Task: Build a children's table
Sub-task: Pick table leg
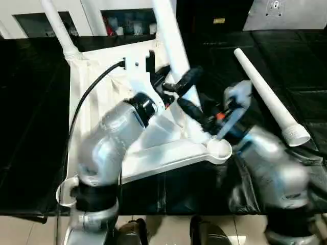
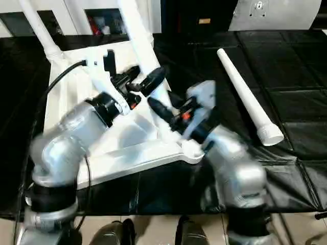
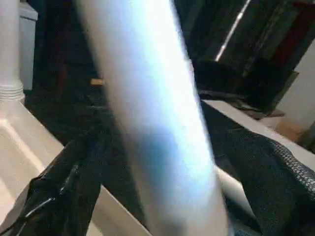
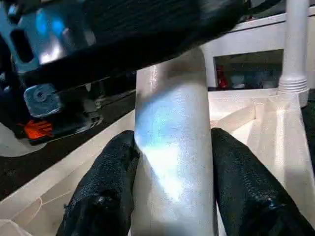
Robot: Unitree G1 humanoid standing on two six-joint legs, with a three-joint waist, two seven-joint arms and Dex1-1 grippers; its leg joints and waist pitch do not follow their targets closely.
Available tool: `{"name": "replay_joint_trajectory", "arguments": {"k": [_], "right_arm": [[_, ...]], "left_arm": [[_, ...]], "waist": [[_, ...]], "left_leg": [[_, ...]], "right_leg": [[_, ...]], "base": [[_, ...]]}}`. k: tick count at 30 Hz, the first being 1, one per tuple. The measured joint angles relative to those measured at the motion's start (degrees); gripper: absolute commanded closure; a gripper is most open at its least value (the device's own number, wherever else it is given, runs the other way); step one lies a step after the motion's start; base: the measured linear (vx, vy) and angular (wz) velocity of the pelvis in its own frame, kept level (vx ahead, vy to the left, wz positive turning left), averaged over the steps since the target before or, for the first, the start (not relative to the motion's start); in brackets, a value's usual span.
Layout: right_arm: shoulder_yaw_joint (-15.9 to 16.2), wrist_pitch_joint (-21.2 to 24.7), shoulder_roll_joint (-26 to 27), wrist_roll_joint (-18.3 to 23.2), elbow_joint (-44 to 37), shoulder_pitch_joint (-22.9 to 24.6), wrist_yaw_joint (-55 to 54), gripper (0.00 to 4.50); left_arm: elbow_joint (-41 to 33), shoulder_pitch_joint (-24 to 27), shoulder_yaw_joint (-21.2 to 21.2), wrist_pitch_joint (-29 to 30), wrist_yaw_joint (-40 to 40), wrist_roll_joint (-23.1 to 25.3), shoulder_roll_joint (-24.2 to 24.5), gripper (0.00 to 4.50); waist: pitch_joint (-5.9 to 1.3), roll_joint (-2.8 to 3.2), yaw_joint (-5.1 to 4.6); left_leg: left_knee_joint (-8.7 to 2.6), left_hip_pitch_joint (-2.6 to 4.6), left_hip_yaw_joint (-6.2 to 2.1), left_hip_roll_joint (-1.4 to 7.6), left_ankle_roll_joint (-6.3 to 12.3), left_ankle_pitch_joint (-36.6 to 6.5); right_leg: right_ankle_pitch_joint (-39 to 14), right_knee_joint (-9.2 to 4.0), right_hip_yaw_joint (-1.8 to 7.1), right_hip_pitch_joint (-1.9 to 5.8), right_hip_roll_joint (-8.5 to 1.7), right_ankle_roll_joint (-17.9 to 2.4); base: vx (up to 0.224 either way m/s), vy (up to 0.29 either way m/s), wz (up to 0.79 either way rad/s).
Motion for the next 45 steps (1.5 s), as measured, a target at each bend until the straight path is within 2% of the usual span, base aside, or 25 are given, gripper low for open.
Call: {"name": "replay_joint_trajectory", "arguments": {"k": [4, 8, 15, 19, 24, 27, 33, 35, 39, 45], "right_arm": [[1.58, -4.98, 0.22, -2.67, 1.6, 0.88, -0.49, 2.66], [2.36, -8.09, 0.22, -3.95, 3.31, 2.2, -0.51, 2.66], [2.56, -13.35, 0.53, -5.4, 4.74, 2.26, -0.51, 2.66], [3.32, -15.21, 0.58, -5.66, 6.17, 2.69, 0.05, 2.66], [4.27, -17.76, 0.77, -6.13, 6.72, 3.58, 0.08, 2.66], [4.35, -19.9, 0.7, -6.21, 8.12, 3.58, 0.22, 2.66], [4.57, -21.18, 0.67, -6.22, 9.02, 3.58, 0.18, 2.66], [4.68, -21.73, 0.62, -6.21, 9.19, 3.57, 0.12, 2.66], [4.79, -22.53, 0.35, -6.21, 9.94, 3.57, 0.14, 2.66], [4.95, -23.19, 0.03, -6.25, 10.13, 3.56, 0.22, 2.66]], "left_arm": [[-0.03, 2.01, -2.89, -6.21, -0.01, 4.13, 1.31, 0.51], [0.57, 5.46, -6.61, -9.85, -1.2, 8.09, 3.91, 0.51], [0.96, 5.77, -9.83, -16.19, -1.94, 13.25, 6.08, 0.51], [2.46, 6.79, -10.16, -17.4, -2.32, 13.96, 5.91, 0.51], [3.36, 7.02, -9.94, -17.42, -2.34, 13.21, 5.23, 0.97], [3.76, 7.01, -10.68, -19.06, -2.52, 14.53, 6.13, 1.15], [4.01, 6.99, -11.94, -21.75, -3.61, 16.67, 7.67, 1.55], [4.0, 7.05, -11.7, -21.65, -3.96, 15.83, 7.06, 1.61], [4.0, 7.44, -9.04, -18.97, -4.47, 10.61, 4.69, 1.88], [2.52, 7.44, -4.82, -11.4, -4.8, 1.2, 1.49, 2.22]], "waist": [[0.0, 0.0, -0.07], [0.0, 0.0, -0.12], [0.0, 0.0, -0.18], [0.0, 0.0, -0.2], [0.0, 0.0, -0.19], [0.0, 0.0, -0.22], [-0.01, 0.01, -0.44], [-0.01, 0.01, -0.67], [-0.01, 0.0, -1.21], [0.0, 0.0, -1.48]], "left_leg": [[0.01, 0.06, 0.0, 0.0, -0.01, 0.0], [0.01, 0.06, 0.0, 0.0, -0.02, 0.0], [0.03, 0.1, 0.01, 0.0, -0.02, 0.01], [0.03, 0.1, 0.01, 0.0, -0.02, 0.0], [0.02, 0.1, 0.01, 0.0, -0.02, 0.0], [0.03, 0.12, 0.01, 0.0, -0.01, 0.0], [0.03, 0.16, 0.02, 0.0, -0.01, 0.01], [0.03, 0.18, 0.02, 0.0, -0.01, 0.01], [0.04, 0.17, 0.03, -0.01, -0.01, 0.01], [0.06, 0.18, 0.03, -0.01, -0.01, 0.01]], "right_leg": [[0.0, -0.01, 0.01, 0.05, 0.0, 0.0], [0.01, 0.0, 0.02, 0.04, 0.0, 0.0], [0.01, 0.0, 0.07, 0.07, 0.0, 0.0], [0.02, 0.0, 0.08, 0.08, 0.0, -0.01], [0.02, 0.02, 0.08, 0.07, 0.01, -0.02], [0.02, 0.02, 0.08, 0.08, 0.0, -0.03], [0.03, 0.03, 0.09, 0.11, 0.01, -0.03], [0.03, 0.03, 0.1, 0.13, 0.0, -0.03], [0.04, 0.04, 0.11, 0.13, 0.0, -0.05], [0.04, 0.04, 0.11, 0.14, 0.0, -0.05]], "base": [[0.0, 0.0, 0.0], [0.0, 0.0, 0.0], [0.0, 0.0, 0.0], [0.0, 0.0, 0.0], [0.0, 0.0, 0.0], [0.0, 0.0, 0.0], [0.0, 0.0, 0.0], [0.0, 0.0, 0.0], [0.0, 0.0, 0.0], [0.0, 0.0, 0.0]]}}
